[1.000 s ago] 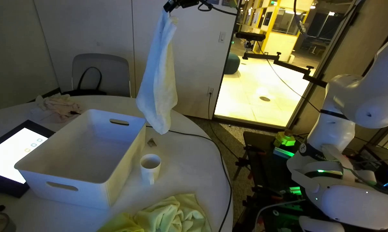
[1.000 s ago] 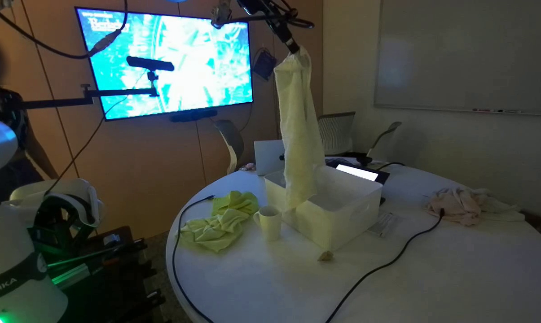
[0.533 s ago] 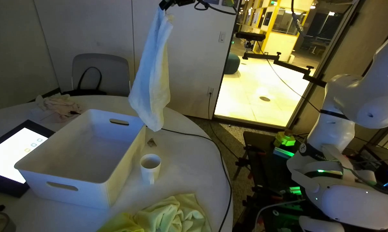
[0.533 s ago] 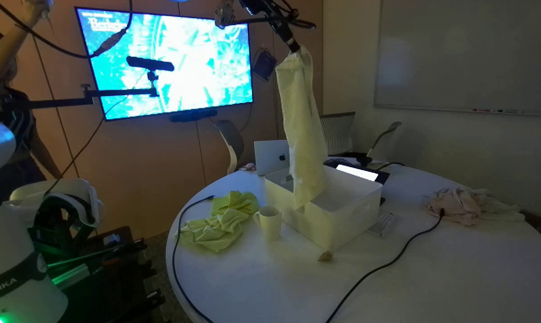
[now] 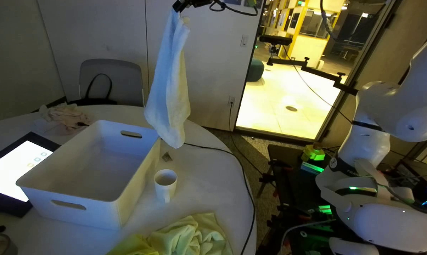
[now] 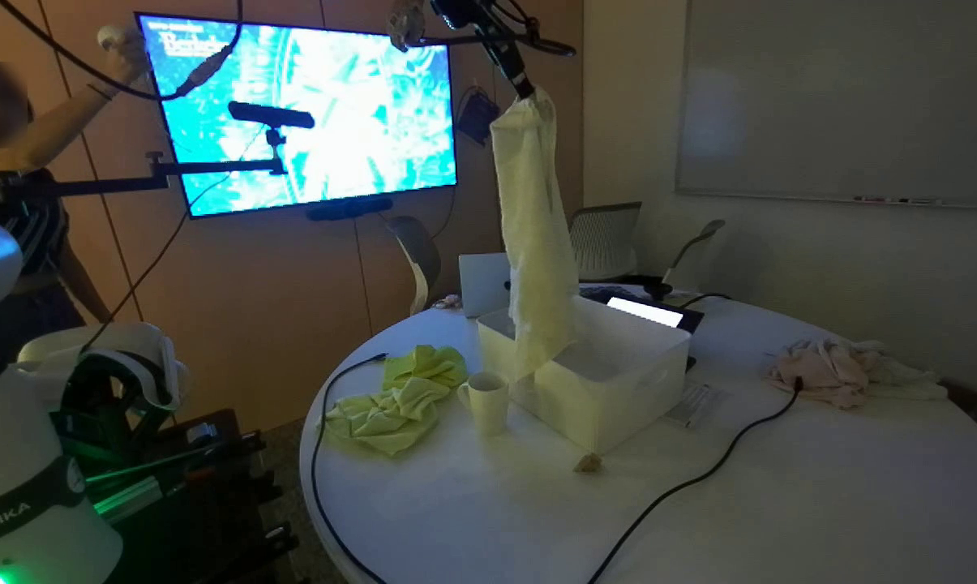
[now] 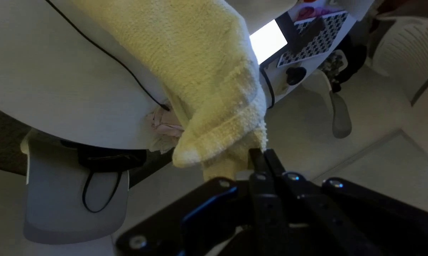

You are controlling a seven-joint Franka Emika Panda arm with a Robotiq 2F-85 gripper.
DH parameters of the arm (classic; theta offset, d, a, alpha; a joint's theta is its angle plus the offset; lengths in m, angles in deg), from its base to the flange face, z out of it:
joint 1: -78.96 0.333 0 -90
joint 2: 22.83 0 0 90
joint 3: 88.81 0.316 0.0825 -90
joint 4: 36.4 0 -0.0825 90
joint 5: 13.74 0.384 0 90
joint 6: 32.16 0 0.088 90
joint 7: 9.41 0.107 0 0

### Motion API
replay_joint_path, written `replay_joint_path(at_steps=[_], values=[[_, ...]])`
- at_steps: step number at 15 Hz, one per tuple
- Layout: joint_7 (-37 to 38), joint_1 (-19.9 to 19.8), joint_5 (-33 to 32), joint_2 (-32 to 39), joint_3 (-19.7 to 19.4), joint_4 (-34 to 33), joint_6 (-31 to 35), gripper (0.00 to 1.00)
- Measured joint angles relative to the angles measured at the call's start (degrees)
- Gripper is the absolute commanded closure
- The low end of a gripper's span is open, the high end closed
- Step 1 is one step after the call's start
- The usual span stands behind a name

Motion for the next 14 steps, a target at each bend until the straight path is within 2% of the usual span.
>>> replay_joint_path(at_steps=[3,4,7,11,14], values=[[-4.9,1.5,3.0,2.4,-1.3,-3.7,-7.4,0.99],[-7.8,2.1,5.1,3.9,-2.0,-5.9,-11.1,0.96],[-16.3,2.7,10.0,9.8,-3.2,-11.0,-19.5,1.00],[-23.6,3.3,10.4,19.1,-1.2,-11.1,-21.0,0.99],[-24.7,4.4,10.4,25.2,1.9,-14.6,-20.9,0.99]])
